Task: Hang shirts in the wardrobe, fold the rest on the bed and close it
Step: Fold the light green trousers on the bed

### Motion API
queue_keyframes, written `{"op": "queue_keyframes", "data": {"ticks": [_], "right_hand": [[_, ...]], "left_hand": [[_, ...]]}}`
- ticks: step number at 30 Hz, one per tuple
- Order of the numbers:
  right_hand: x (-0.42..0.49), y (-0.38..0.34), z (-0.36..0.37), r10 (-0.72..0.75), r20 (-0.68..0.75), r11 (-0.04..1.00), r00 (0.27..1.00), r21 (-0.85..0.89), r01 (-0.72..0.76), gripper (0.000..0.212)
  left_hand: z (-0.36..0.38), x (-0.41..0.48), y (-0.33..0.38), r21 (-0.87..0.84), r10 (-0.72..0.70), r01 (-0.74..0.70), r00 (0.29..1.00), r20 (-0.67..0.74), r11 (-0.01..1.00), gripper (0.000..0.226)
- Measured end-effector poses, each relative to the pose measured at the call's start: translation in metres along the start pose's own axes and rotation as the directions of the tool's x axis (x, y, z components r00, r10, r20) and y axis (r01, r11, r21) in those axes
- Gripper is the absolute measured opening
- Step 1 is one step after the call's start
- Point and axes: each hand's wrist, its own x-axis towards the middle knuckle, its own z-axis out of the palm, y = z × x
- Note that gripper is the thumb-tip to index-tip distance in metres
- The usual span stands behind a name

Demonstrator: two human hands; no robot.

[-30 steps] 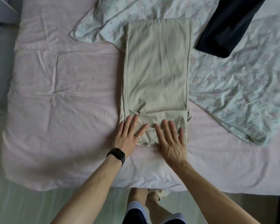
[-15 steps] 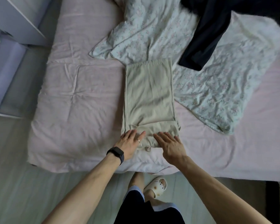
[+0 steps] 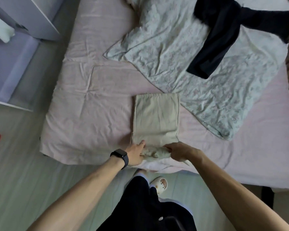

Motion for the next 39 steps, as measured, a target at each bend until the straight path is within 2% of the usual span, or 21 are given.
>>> {"op": "queue_keyframes", "data": {"ticks": [2, 4, 5, 7, 11, 14, 21, 23, 25, 26, 28, 29, 30, 31, 33, 35, 36, 39], "right_hand": [[0.013, 0.01, -0.028, 0.019, -0.248, 0.998, 0.969, 0.061, -0.004, 0.057], [0.027, 0.017, -0.045, 0.033, -0.509, 0.997, 0.86, 0.076, 0.007, 0.048], [0.042, 0.021, -0.057, 0.041, -0.595, 0.995, 0.803, 0.101, 0.024, 0.045], [0.063, 0.027, -0.069, 0.063, -0.68, 0.987, 0.73, 0.153, 0.057, 0.041], [0.119, 0.052, -0.099, 0.186, -0.749, 0.949, 0.636, 0.305, 0.082, 0.022], [0.163, 0.071, -0.117, 0.247, -0.739, 0.897, 0.627, 0.419, 0.14, 0.017], [0.227, 0.102, -0.121, 0.432, -0.652, 0.787, 0.623, 0.611, 0.093, 0.025], [0.233, 0.103, -0.119, 0.432, -0.656, 0.82, 0.618, 0.572, 0.034, 0.029], [0.231, 0.093, -0.117, 0.462, -0.663, 0.85, 0.589, 0.52, -0.083, 0.033], [0.227, 0.085, -0.115, 0.476, -0.69, 0.862, 0.545, 0.49, -0.132, 0.035], [0.216, 0.068, -0.106, 0.43, -0.795, 0.903, 0.429, 0.392, -0.177, 0.039], [0.209, 0.059, -0.099, 0.365, -0.847, 0.931, 0.387, 0.321, -0.176, 0.041], [0.203, 0.05, -0.089, 0.289, -0.881, 0.956, 0.374, 0.246, -0.159, 0.044], [0.199, 0.042, -0.076, 0.217, -0.895, 0.975, 0.391, 0.18, -0.13, 0.048], [0.195, 0.032, -0.051, 0.13, -0.859, 0.991, 0.495, 0.098, -0.091, 0.055], [0.203, 0.036, -0.037, 0.163, -0.747, 0.985, 0.645, 0.085, -0.15, 0.06], [0.211, 0.043, -0.033, 0.204, -0.692, 0.976, 0.692, 0.094, -0.194, 0.061], [0.234, 0.064, -0.029, 0.26, -0.653, 0.96, 0.712, 0.097, -0.261, 0.064]], "left_hand": [[-0.033, 0.019, -0.007, -0.067, 0.021, -0.034, 0.982, -0.188, 0.997, 0.045], [-0.063, 0.04, -0.017, -0.057, 0.026, -0.049, 0.933, -0.359, 0.997, 0.039], [-0.082, 0.059, -0.024, -0.065, 0.015, -0.046, 0.911, -0.411, 0.997, 0.039], [-0.105, 0.083, -0.029, -0.129, -0.041, -0.02, 0.889, -0.455, 0.991, 0.044], [-0.14, 0.144, -0.04, -0.249, -0.081, -0.046, 0.877, -0.474, 0.967, 0.045], [-0.143, 0.191, -0.053, -0.292, -0.141, 0.005, 0.884, -0.446, 0.957, 0.046], [-0.123, 0.26, -0.072, -0.336, -0.215, 0.07, 0.884, -0.415, 0.939, 0.051], [-0.12, 0.262, -0.069, -0.283, -0.237, 0.122, 0.875, -0.421, 0.951, 0.059], [-0.118, 0.254, -0.062, -0.112, -0.226, 0.197, 0.824, -0.519, 0.974, 0.068], [-0.116, 0.246, -0.056, -0.06, -0.177, 0.177, 0.786, -0.592, 0.982, 0.07], [-0.104, 0.229, -0.042, -0.015, -0.04, 0.043, 0.693, -0.72, 0.999, 0.07], [-0.093, 0.221, -0.035, 0.018, 0.017, -0.005, 0.667, -0.745, 1.0, 0.07], [-0.079, 0.215, -0.028, 0.056, 0.054, -0.019, 0.671, -0.739, 0.998, 0.072], [-0.067, 0.21, -0.023, 0.094, 0.073, -0.009, 0.697, -0.714, 0.996, 0.074], [-0.046, 0.208, -0.02, 0.163, 0.073, 0.046, 0.751, -0.656, 0.985, 0.075], [-0.039, 0.218, -0.027, 0.194, 0.057, 0.086, 0.776, -0.628, 0.977, 0.072], [-0.04, 0.225, -0.032, 0.205, 0.054, 0.094, 0.786, -0.616, 0.974, 0.07], [-0.037, 0.25, -0.043, 0.221, 0.038, 0.121, 0.796, -0.604, 0.968, 0.07]]}}
